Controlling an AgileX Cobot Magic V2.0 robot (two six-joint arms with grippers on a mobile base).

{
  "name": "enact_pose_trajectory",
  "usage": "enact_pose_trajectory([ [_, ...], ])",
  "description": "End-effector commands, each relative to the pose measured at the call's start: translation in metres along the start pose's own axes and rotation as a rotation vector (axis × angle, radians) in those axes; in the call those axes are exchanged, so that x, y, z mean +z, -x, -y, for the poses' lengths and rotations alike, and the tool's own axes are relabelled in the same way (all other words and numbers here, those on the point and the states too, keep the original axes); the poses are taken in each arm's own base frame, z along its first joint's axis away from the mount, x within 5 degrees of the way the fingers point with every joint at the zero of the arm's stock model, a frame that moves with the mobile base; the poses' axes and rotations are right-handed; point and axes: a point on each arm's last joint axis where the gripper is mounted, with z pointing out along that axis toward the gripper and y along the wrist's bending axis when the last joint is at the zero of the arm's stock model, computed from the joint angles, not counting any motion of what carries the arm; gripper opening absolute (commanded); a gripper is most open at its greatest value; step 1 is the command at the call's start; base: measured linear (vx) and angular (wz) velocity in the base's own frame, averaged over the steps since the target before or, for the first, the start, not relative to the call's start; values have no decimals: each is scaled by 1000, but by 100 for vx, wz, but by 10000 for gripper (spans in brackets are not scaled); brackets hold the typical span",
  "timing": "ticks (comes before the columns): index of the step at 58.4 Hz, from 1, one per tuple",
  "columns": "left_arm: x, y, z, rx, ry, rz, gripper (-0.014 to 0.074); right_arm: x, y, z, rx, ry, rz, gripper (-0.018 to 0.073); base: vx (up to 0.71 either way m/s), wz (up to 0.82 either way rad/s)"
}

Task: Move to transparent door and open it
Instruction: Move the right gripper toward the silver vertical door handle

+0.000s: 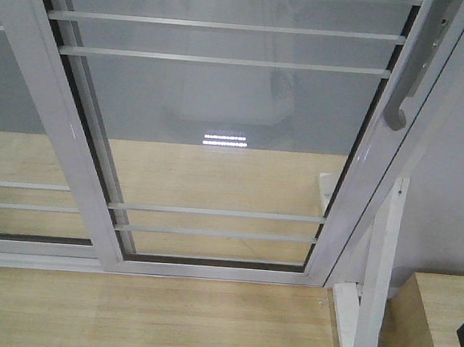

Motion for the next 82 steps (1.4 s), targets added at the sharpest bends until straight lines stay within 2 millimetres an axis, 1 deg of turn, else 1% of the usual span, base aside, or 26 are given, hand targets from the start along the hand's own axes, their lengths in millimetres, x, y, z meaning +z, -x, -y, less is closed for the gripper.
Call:
enact_pose_trajectory([
  [1, 2, -2, 0, -4, -5, 35, -6, 2, 3, 0, -2, 1, 53, -8, 0, 0],
  [6, 2, -1, 0, -3, -6, 43, -6, 2, 3, 0, -2, 1, 56, -8, 0, 0],
  [16, 1, 5, 1, -5, -10, 113, -6, 1, 5, 0, -2, 0, 80, -8, 0, 0],
  [21, 0, 13, 1, -10, -14, 191, -6, 0, 15, 0, -5, -2, 181, -8, 0, 0],
  [25, -2, 23, 1, -10, -18, 261, -6, -2, 27, 0, -3, -4, 255, -8, 0, 0],
  [29, -4, 36, 2, 11, -16, 295, -6, -6, 43, 1, -11, -6, 256, -8, 0, 0],
  [34, -9, 59, 3, 27, -14, 327, -6, -14, 66, 3, -18, -9, 217, -8, 0, 0],
  [39, -14, 84, 3, 27, -13, 333, -6, -23, 95, 4, -43, -17, 206, -8, 0, 0],
  [41, -15, 96, 4, 26, -13, 332, -6, -26, 110, 5, -46, -20, 222, -8, 0, 0],
  [46, -14, 126, 5, 26, -12, 328, -6, -26, 141, 6, -45, -22, 260, -8, 0, 0],
  [49, -7, 140, 5, 26, -11, 304, -6, -20, 159, 7, -46, -21, 268, -8, 0, 0],
  [51, -3, 151, 6, 26, -11, 302, -6, -13, 165, 7, -46, -20, 258, -8, 0, 0],
  [54, 8, 159, 6, 26, -10, 267, -6, 0, 176, 8, -46, -18, 245, -8, 0, 0],
  [57, 23, 163, 6, 26, -9, 220, -6, 13, 182, 8, -46, -16, 236, -8, 0, 0],
  [59, 33, 163, 6, 26, -8, 185, -6, 24, 182, 7, -46, -13, 217, -8, 0, 0],
  [62, 47, 158, 6, 26, -7, 127, -6, 41, 178, 7, -47, -9, 174, -8, 0, 0],
  [66, 66, 148, 6, 26, -5, 38, -6, 64, 168, 7, -47, -3, 90, -8, 0, 0],
  [71, 84, 137, 6, 25, -3, -47, -6, 84, 156, 6, -47, 3, -10, -5, 0, 0],
  [77, 98, 127, 5, 25, -1, -111, -2, 103, 144, 5, -47, 8, -87, 10, 0, 0],
  [82, 103, 124, 5, 25, -1, -132, 7, 113, 139, 5, -47, 11, -110, 48, 0, 0],
])
